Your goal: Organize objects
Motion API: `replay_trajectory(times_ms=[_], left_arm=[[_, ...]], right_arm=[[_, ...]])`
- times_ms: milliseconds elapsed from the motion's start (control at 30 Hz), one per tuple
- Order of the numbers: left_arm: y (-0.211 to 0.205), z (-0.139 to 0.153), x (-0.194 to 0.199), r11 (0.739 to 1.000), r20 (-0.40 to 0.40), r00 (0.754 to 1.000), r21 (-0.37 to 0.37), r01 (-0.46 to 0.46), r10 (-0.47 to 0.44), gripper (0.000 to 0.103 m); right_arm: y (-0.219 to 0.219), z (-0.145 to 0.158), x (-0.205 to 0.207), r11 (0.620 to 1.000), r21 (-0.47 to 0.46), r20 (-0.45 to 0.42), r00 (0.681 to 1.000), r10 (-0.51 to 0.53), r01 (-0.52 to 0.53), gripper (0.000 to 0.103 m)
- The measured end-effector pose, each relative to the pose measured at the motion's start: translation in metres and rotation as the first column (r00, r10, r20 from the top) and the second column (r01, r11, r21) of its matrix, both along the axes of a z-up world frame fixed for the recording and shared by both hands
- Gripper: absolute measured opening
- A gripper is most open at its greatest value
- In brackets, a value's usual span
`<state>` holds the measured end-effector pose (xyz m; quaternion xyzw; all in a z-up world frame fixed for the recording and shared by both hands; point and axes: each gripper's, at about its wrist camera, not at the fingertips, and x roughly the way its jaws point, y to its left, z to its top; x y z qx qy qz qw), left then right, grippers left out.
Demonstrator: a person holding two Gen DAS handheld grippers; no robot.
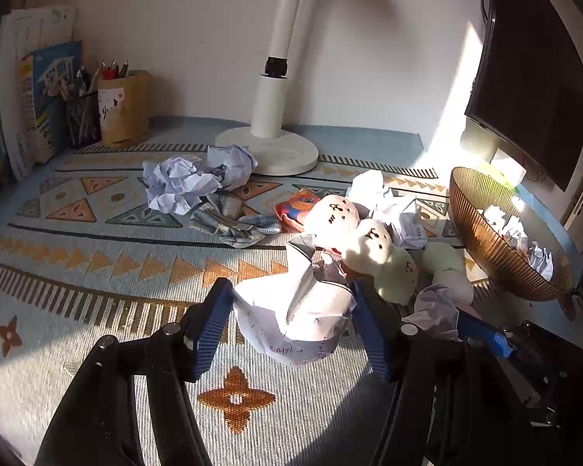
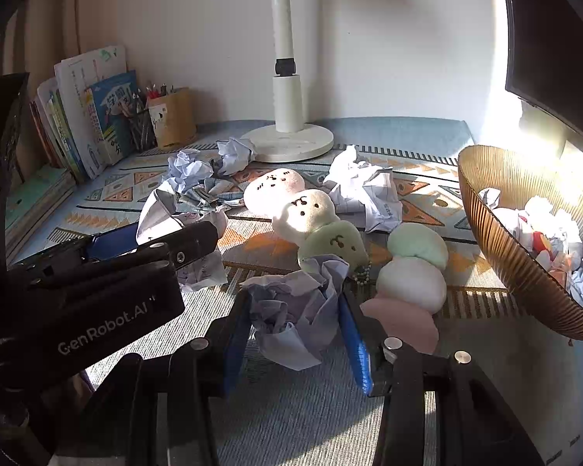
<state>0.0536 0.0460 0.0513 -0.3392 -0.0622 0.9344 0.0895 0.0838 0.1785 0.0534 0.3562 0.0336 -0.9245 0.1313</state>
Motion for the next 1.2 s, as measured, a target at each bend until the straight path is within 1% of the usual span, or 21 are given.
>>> replay_trajectory(times_ms=[1200], left_arm=[[0.0005,0.0003,0.0023,1.0,-0.011,1.0,-0.011,-0.006,0.006,0.06]], right_arm=[[-0.0032,-0.0037,0.0009,1.0,0.008,0.002,1.0,0.004,-0.004,0.043]])
